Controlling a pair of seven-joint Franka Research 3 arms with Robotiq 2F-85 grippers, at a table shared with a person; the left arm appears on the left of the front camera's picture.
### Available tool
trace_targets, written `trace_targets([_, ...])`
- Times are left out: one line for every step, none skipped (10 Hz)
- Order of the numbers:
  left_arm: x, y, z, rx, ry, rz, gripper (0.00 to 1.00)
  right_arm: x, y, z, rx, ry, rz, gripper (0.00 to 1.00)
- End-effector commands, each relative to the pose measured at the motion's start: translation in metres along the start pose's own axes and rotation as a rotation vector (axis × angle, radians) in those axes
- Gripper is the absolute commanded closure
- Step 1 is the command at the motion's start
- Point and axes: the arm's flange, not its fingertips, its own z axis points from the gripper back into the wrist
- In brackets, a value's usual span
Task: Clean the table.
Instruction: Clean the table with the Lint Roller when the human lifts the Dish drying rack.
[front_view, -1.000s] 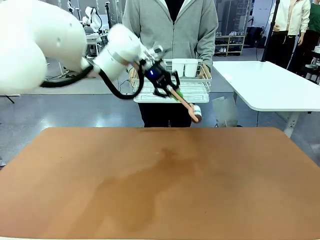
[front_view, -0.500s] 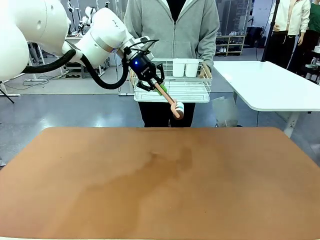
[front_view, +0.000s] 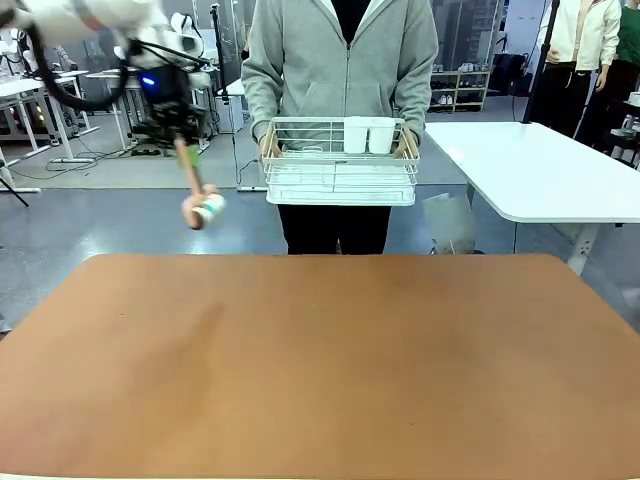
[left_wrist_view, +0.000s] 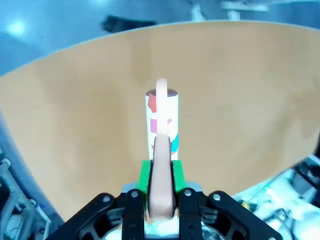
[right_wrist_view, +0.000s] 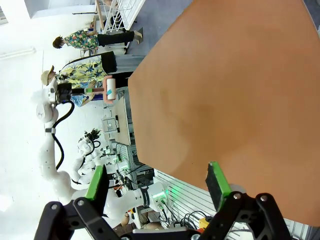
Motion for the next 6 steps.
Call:
trace_targets([-0.047,0.013,0.007,-0.004,-0.025,0.047,0.78,-0.001,0.003,0.001,0.006,-0.002,0.007,0.0])
trace_targets([-0.065,0.022,0.013,0.063,-0.038,0.059,0.78,-0.001,0.003,0.001,0.006,-0.002,0.007,0.0])
trace_targets([-0.086,0.033,0.013,0.112,-0.043,0.107,0.78,-0.001,0.003,0.001,0.006,-0.002,0.007,0.0])
trace_targets([-0.118,0.044,0.012,0.129,-0.053,0.134,0.78,-0.001,0.003,0.001,0.006,-0.002,0.007,0.0])
trace_targets([-0.15,0.048,0.012,0.146,-0.078,0.138,0.78,-0.001,0.003,0.001,0.006,-0.002,0.007,0.0])
trace_targets([-0.185,0.048,0.008,0.203,-0.137,0.131,0.78,-0.001,0.003,0.001,0.006,-0.002,0.007,0.0])
